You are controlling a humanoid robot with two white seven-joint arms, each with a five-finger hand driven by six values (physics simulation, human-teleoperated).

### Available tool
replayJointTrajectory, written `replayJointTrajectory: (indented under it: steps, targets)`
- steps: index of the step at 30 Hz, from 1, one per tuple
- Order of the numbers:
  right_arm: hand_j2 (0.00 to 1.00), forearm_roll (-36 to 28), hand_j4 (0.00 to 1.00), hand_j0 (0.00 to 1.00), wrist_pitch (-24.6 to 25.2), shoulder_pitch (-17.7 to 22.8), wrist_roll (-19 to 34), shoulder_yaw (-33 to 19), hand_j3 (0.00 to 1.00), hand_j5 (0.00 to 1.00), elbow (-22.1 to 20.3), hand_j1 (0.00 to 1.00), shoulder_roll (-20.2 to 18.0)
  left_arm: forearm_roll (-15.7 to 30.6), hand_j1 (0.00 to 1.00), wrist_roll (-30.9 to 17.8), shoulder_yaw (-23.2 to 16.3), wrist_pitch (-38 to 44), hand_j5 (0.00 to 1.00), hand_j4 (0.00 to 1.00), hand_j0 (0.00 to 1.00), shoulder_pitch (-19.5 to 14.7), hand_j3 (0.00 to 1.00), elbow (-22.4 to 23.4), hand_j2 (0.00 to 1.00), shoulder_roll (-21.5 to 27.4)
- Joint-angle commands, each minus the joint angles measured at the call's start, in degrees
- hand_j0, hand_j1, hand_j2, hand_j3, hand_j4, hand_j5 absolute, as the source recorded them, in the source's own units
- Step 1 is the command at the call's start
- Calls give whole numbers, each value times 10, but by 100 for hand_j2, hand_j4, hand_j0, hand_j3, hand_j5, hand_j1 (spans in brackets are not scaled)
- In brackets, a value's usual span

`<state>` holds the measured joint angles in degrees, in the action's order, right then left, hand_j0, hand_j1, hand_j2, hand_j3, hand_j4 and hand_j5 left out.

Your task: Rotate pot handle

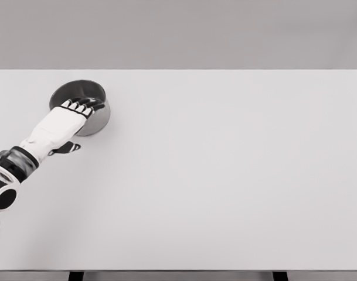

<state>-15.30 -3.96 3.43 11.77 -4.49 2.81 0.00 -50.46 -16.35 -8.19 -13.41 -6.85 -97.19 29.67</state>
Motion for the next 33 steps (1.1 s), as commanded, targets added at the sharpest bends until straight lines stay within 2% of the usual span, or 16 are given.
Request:
replayJointTrajectory:
  steps: [1,33]
  targets:
    - [100,0,100,100,0,0,0,0,100,100,0,100,0,-3,100,1,0,4,100,100,100,0,100,0,100,0]
    - [100,0,100,100,0,0,0,0,100,100,0,100,0,-6,100,1,18,6,100,100,100,0,100,4,100,31]
